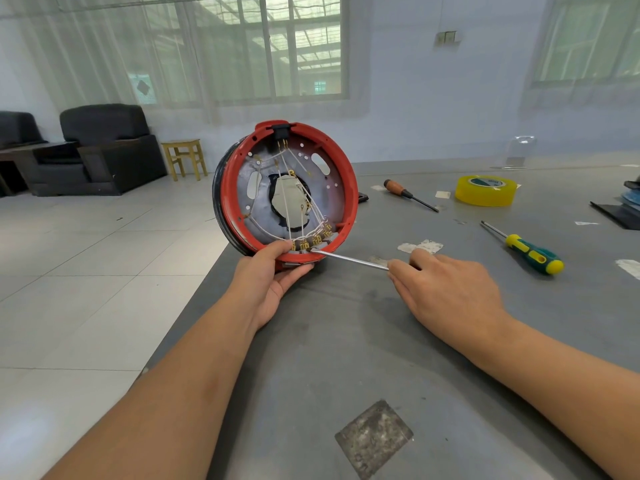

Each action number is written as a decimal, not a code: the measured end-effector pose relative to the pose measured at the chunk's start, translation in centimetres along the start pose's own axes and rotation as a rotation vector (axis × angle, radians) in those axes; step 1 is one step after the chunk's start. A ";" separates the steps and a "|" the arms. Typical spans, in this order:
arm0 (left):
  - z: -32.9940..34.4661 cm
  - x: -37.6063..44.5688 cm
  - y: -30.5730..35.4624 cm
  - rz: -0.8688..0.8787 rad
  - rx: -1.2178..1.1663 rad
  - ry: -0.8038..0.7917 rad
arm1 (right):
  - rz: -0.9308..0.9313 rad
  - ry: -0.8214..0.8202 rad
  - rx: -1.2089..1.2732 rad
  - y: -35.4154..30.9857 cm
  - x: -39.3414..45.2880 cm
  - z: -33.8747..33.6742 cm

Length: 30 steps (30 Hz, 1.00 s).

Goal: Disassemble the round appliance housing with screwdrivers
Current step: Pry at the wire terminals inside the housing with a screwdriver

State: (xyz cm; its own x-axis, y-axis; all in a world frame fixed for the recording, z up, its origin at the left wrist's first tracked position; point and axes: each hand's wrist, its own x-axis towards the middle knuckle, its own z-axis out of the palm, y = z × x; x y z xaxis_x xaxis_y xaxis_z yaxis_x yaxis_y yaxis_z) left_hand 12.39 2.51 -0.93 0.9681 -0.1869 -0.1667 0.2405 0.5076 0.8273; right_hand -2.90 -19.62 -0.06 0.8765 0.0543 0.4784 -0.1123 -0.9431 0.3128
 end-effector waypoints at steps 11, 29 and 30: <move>-0.1 0.0 -0.1 0.023 0.024 0.007 | 0.069 -0.041 0.157 0.3 -0.2 0.8; -0.3 0.1 -0.1 0.013 0.082 -0.029 | 0.054 -0.076 0.217 1.1 -0.1 0.9; -0.2 0.1 -0.1 0.011 0.086 -0.027 | 0.056 -0.076 0.214 1.1 -0.1 0.9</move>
State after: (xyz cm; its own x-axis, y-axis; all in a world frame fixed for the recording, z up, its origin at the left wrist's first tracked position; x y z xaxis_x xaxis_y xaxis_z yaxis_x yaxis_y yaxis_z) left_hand 12.49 2.59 -1.15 0.9682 -0.2048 -0.1434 0.2214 0.4359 0.8723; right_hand -2.70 -21.01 -0.51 0.9051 -0.0174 0.4248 -0.0672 -0.9925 0.1024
